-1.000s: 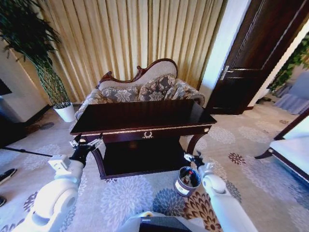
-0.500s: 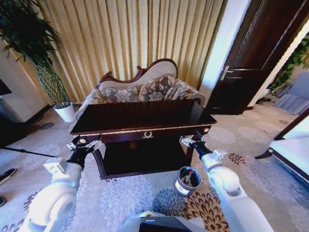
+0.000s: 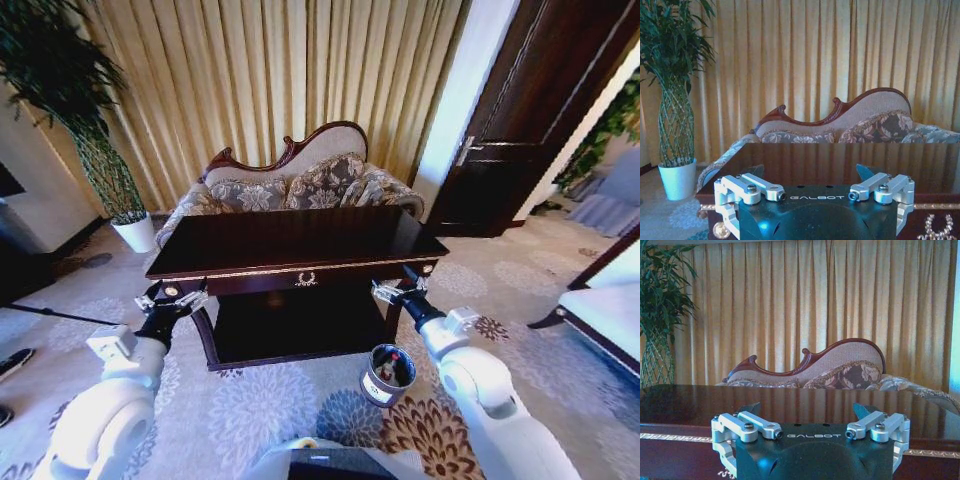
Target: Move to the front of the table and place the trash on the table into the trash bin.
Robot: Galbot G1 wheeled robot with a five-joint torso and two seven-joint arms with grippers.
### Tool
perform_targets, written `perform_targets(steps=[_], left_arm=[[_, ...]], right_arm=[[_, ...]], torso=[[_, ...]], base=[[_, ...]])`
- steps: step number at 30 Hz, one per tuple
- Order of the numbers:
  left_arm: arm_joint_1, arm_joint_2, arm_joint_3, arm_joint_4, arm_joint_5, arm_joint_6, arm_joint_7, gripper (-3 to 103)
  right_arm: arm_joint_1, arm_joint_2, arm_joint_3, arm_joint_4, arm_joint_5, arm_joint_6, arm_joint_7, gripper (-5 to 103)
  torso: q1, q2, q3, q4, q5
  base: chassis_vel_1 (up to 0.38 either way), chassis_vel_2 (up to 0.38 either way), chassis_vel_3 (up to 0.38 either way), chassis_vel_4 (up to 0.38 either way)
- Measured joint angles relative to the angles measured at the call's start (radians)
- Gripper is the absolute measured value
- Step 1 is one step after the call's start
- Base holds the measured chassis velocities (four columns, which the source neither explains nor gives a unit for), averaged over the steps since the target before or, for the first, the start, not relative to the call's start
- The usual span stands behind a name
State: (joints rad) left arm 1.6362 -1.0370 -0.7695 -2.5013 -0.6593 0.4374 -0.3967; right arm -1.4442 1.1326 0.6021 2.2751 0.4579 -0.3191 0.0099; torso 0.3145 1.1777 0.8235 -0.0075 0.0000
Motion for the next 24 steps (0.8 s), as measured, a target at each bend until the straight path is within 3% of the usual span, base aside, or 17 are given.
perform_targets(steps=[10,24], left_arm=[[0.002,0.002,-0.002,0.0,0.001,-0.002,0.001,100],[0.002,-0.002,0.001,0.0,0.003,-0.005,0.002,100]], right_arm=[[-0.01,0.004,0.001,0.006,-0.005,0.007,-0.001,100],[-0.015,0.005,0.003,0.0,-0.006,0.01,-0.002,100]], torso=[[0.0,0.0,0.0,0.0,0.0],[-0.001,0.001,0.0,0.0002,0.0]], base=[[0.17,-0.173,-0.179,0.176],[0.305,-0.314,-0.295,0.306]])
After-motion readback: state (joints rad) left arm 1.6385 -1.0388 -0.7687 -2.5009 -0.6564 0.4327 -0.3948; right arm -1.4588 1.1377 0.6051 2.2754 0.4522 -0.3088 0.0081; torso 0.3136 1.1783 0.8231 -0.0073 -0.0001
